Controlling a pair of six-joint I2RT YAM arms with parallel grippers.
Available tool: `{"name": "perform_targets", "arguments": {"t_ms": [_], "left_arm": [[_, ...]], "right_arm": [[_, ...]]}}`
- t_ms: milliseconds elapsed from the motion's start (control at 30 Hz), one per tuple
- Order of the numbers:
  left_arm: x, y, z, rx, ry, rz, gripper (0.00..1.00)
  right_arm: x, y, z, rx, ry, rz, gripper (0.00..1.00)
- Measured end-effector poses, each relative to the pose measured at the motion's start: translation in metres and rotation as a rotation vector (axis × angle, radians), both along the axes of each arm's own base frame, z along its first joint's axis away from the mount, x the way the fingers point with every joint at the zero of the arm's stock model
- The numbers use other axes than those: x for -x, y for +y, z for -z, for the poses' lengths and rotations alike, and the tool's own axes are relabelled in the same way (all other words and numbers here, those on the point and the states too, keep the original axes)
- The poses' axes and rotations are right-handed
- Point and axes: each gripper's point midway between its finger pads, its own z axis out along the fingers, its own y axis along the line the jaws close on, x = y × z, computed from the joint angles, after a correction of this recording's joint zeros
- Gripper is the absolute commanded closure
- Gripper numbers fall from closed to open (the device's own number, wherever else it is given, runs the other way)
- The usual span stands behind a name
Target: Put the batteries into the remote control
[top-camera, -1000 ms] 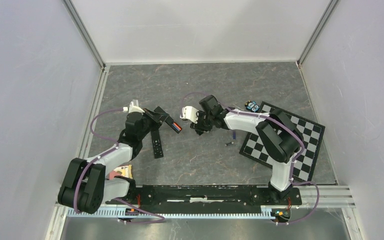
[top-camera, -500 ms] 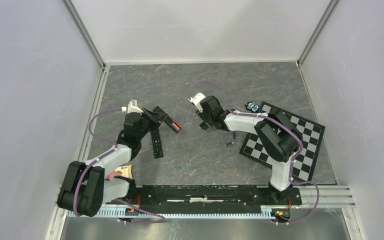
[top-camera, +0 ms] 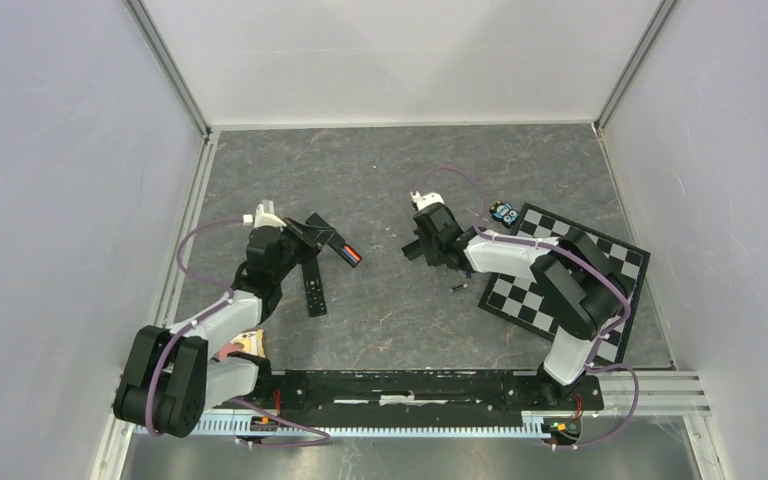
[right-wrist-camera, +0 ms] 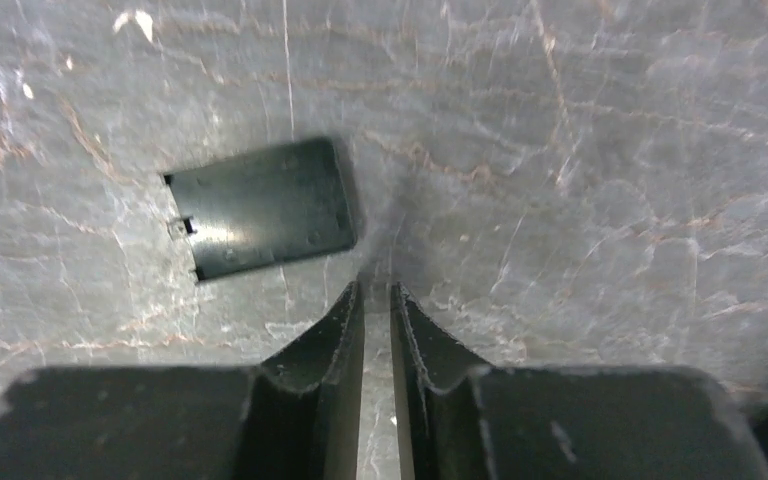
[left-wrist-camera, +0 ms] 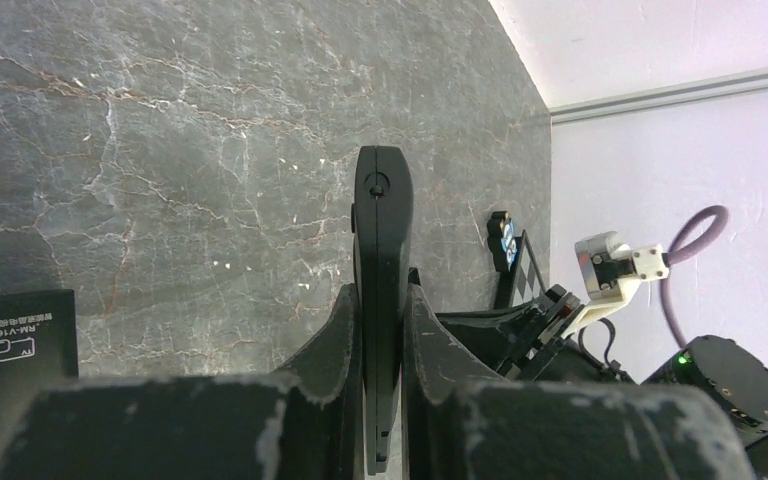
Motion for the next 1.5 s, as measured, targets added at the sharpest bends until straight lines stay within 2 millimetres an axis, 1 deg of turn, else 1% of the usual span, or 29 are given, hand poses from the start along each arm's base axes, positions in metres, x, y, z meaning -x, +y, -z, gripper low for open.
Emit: {"name": "perform_targets", "arguments": {"t_ms": [33, 67, 167, 267, 333, 467, 567, 700, 733, 833, 900, 1000, 1067, 1133, 1200, 1300, 1400, 1500], "left_arm": [[0.001, 0.0, 0.0, 0.001, -0.001, 0.002, 0.98], [0.002, -0.001, -0.001, 0.002, -0.002, 0.005, 0.98], [0.004, -0.001, -0.002, 0.005, -0.006, 0.01, 0.98], [0.004, 0.001, -0.003, 0.005, -0.009, 0.005, 0.98], [0.004, 0.003, -0.004, 0.006, -0.011, 0.0, 0.98], [0.004, 0.004, -0.003, 0.004, -0.003, -0.003, 0.98], [0.004, 0.005, -0.002, 0.003, 0.001, -0.004, 0.98], [0.004, 0.005, -0.002, 0.004, 0.001, -0.001, 0.98], [0.005, 0.004, -0.002, 0.004, 0.001, 0.001, 0.98], [0.005, 0.004, -0.002, 0.004, 0.001, 0.001, 0.98], [0.005, 0.004, -0.002, 0.003, 0.001, 0.001, 0.98], [0.005, 0.004, -0.002, 0.003, 0.001, 0.001, 0.98], [0.005, 0.004, -0.002, 0.003, 0.001, 0.001, 0.98], [0.005, 0.004, -0.002, 0.003, 0.001, 0.001, 0.98], [0.004, 0.005, -0.001, 0.002, 0.003, -0.002, 0.98], [0.005, 0.008, -0.001, 0.0, 0.007, -0.009, 0.98], [0.005, 0.011, -0.007, -0.003, -0.01, -0.02, 0.98], [0.006, 0.014, -0.013, -0.009, -0.029, -0.026, 0.98]], "right_arm": [[0.006, -0.003, 0.007, -0.008, 0.022, 0.012, 0.84], [0.007, -0.003, 0.009, -0.023, 0.029, 0.028, 0.85], [0.003, -0.005, 0.008, -0.05, 0.027, 0.066, 0.88], [-0.004, -0.013, 0.007, -0.05, 0.027, 0.103, 0.88], [-0.014, -0.015, 0.007, -0.044, 0.024, 0.12, 0.88], [-0.034, -0.008, 0.008, -0.05, 0.007, 0.097, 0.88], [-0.036, 0.0, 0.008, -0.062, 0.011, 0.047, 0.88], [-0.031, 0.011, 0.009, -0.092, 0.032, -0.022, 0.88], [-0.028, 0.016, 0.009, -0.114, 0.044, -0.05, 0.88], [-0.02, 0.022, 0.01, -0.139, 0.066, -0.083, 0.89], [-0.011, 0.025, 0.01, -0.155, 0.079, -0.104, 0.89], [0.007, 0.031, 0.01, -0.19, 0.108, -0.138, 0.89], [0.02, 0.037, 0.01, -0.209, 0.127, -0.168, 0.88], [0.028, 0.045, 0.01, -0.223, 0.134, -0.199, 0.86], [0.033, 0.053, 0.009, -0.232, 0.134, -0.231, 0.83], [0.037, 0.057, 0.009, -0.212, 0.123, -0.268, 0.77], [0.036, 0.055, 0.007, -0.166, 0.089, -0.298, 0.67], [0.036, 0.053, -0.006, -0.121, 0.029, -0.359, 0.58]]}}
